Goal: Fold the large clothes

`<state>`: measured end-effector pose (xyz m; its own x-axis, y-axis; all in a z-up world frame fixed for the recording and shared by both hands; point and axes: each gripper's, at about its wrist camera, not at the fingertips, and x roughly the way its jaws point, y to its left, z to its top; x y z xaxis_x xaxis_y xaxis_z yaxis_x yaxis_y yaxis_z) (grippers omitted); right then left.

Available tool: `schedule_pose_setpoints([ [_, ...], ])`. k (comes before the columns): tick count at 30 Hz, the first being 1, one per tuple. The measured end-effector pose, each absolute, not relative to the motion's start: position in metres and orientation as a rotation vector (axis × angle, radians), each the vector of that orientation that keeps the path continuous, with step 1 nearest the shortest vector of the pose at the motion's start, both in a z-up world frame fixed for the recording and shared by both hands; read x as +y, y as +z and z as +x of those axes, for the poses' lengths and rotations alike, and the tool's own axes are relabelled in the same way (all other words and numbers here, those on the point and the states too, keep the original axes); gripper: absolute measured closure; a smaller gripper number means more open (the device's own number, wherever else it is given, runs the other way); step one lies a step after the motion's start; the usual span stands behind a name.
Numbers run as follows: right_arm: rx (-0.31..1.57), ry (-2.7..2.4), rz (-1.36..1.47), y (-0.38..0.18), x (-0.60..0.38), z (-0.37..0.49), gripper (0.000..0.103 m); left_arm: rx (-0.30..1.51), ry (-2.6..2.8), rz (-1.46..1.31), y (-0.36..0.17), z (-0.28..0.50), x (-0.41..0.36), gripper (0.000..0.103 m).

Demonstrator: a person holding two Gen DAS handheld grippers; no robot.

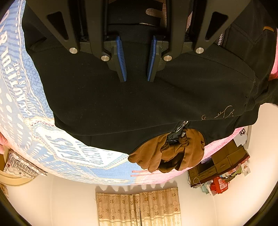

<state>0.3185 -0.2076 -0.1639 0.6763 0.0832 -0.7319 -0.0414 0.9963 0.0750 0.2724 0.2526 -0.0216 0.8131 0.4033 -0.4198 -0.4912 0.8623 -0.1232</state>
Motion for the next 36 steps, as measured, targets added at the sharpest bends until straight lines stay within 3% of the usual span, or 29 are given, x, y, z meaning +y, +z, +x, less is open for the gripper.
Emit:
schedule_pose_setpoints([
  [4, 0.823, 0.073, 0.062, -0.164, -0.209, 0.319, 0.077, 0.326, 0.224, -0.084, 0.001, 0.279, 0.141, 0.084],
  [7, 0.821, 0.076, 0.07, -0.164, -0.209, 0.319, 0.077, 0.366, 0.029, -0.025, -0.012, 0.289, 0.06, 0.084],
  [12, 0.817, 0.089, 0.102, -0.164, -0.213, 0.319, 0.077, 0.536, -0.129, 0.072, -0.076, 0.31, -0.04, 0.084],
  [16, 0.815, 0.101, 0.132, -0.165, -0.217, 0.319, 0.076, 0.661, -0.13, 0.124, -0.115, 0.313, -0.066, 0.083],
  [18, 0.814, 0.106, 0.145, -0.165, -0.218, 0.32, 0.076, 0.699, -0.142, 0.134, -0.119, 0.311, -0.063, 0.075],
  [20, 0.814, 0.108, 0.151, -0.166, -0.217, 0.32, 0.076, 0.713, -0.192, 0.128, -0.113, 0.298, -0.062, 0.058],
  [21, 0.813, 0.109, 0.151, -0.166, -0.217, 0.319, 0.076, 0.717, -0.227, 0.114, -0.108, 0.289, -0.057, 0.038],
  [22, 0.814, 0.11, 0.151, -0.166, -0.217, 0.319, 0.076, 0.713, -0.256, 0.094, -0.104, 0.283, -0.054, 0.026],
  [23, 0.814, 0.112, 0.154, -0.166, -0.218, 0.319, 0.076, 0.698, -0.264, 0.075, -0.098, 0.274, -0.048, 0.021],
  [25, 0.814, 0.119, 0.164, -0.166, -0.219, 0.32, 0.075, 0.662, -0.209, 0.055, -0.098, 0.251, -0.027, 0.002],
  [32, 0.829, 0.225, 0.369, -0.156, -0.24, 0.323, 0.066, 0.713, 0.09, -0.092, -0.127, 0.239, 0.07, 0.004],
  [35, 0.732, 0.361, 0.527, -0.13, -0.243, 0.311, 0.065, 0.754, 0.141, -0.2, -0.15, 0.242, 0.098, 0.004],
  [36, 0.721, 0.385, 0.534, -0.123, -0.237, 0.311, 0.057, 0.773, 0.134, -0.249, -0.157, 0.244, 0.102, 0.004],
])
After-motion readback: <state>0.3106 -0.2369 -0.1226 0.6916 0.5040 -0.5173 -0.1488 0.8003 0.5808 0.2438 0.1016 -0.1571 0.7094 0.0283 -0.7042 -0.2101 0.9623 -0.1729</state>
